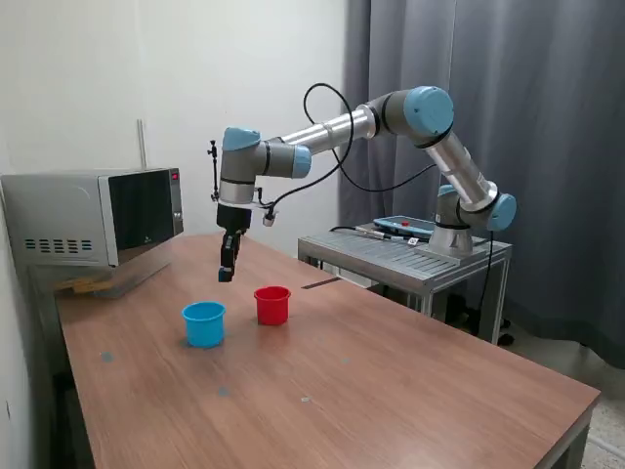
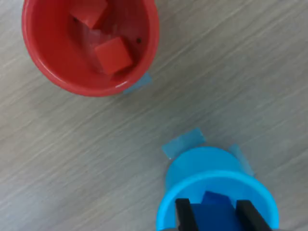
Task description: Place red objects in the red bin, and blue objects in the blue bin.
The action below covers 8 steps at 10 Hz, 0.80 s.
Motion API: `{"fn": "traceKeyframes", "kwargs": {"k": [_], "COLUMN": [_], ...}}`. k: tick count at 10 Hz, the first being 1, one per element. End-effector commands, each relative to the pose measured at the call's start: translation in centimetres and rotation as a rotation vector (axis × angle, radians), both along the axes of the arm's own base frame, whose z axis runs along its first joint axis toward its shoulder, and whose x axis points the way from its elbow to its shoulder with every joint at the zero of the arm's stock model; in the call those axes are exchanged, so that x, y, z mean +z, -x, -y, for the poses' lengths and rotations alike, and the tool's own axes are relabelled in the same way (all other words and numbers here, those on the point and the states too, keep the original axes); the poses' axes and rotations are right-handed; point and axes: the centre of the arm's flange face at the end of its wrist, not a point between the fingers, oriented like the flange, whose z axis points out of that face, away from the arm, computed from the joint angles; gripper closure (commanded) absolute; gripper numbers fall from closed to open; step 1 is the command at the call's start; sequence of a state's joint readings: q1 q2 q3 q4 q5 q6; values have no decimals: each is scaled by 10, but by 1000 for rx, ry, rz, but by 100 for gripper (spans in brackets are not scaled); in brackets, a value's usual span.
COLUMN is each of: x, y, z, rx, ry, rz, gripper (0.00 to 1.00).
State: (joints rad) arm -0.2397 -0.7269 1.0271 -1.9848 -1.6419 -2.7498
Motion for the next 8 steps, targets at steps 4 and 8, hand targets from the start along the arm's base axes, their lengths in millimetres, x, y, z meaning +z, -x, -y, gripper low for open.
{"fn": "traceKeyframes", "kwargs": {"k": [4,8], "x": [-57,-52], "y": [25,29], "z": [-1,-1], "rx": [105,164], "ry": [46,36], "rz": [50,35], "gripper": [100,100]}}
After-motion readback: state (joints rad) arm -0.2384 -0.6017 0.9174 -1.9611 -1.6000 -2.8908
